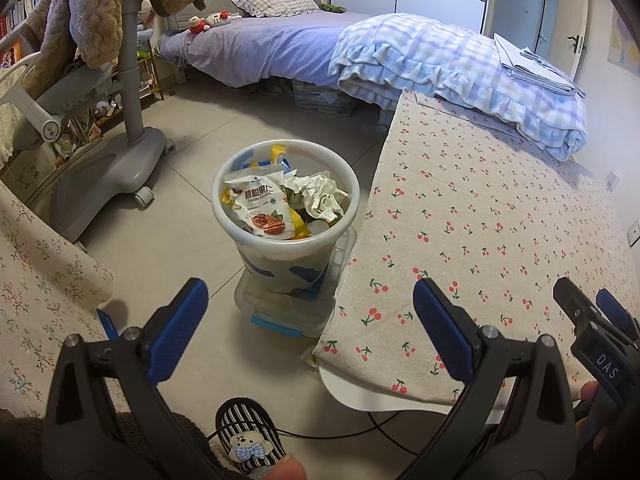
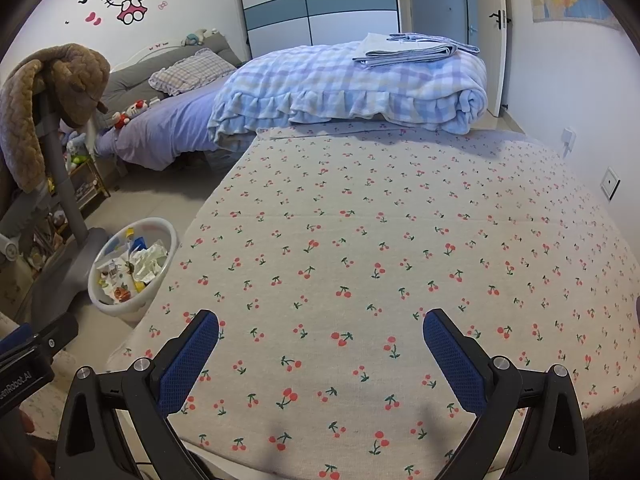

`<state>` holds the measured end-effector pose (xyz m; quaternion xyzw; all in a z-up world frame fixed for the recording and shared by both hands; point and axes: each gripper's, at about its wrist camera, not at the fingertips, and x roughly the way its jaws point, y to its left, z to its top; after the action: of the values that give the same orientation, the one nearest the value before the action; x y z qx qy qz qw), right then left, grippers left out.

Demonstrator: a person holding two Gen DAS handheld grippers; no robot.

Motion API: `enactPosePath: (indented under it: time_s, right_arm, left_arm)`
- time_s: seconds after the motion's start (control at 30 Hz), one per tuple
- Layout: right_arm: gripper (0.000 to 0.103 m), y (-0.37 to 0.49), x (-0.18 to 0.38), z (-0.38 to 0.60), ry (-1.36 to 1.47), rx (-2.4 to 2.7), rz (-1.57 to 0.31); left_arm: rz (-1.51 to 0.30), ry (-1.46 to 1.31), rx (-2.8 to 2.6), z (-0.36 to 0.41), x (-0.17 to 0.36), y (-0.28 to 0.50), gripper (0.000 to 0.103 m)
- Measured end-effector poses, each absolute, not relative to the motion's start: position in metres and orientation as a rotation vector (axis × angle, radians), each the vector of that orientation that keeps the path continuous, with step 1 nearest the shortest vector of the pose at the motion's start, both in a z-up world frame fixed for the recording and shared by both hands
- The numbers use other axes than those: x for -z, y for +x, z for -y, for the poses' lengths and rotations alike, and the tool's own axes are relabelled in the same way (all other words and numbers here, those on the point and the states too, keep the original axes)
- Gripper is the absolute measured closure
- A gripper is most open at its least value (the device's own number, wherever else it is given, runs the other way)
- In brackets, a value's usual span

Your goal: Collect trash

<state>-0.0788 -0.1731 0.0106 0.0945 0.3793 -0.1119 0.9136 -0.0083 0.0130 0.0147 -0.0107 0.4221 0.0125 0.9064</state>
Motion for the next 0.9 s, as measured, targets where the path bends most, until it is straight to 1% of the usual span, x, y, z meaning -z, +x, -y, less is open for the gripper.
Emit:
enactPosePath:
  time_s: [0.9]
  right_arm:
    - [0.0,-0.0792,-0.0086,0.1716,0.202,0.228,-0.785]
  left_arm:
    - [-0.872,-0.025,-0.018,-0.0113,-0.0146,-0.0089,0.001]
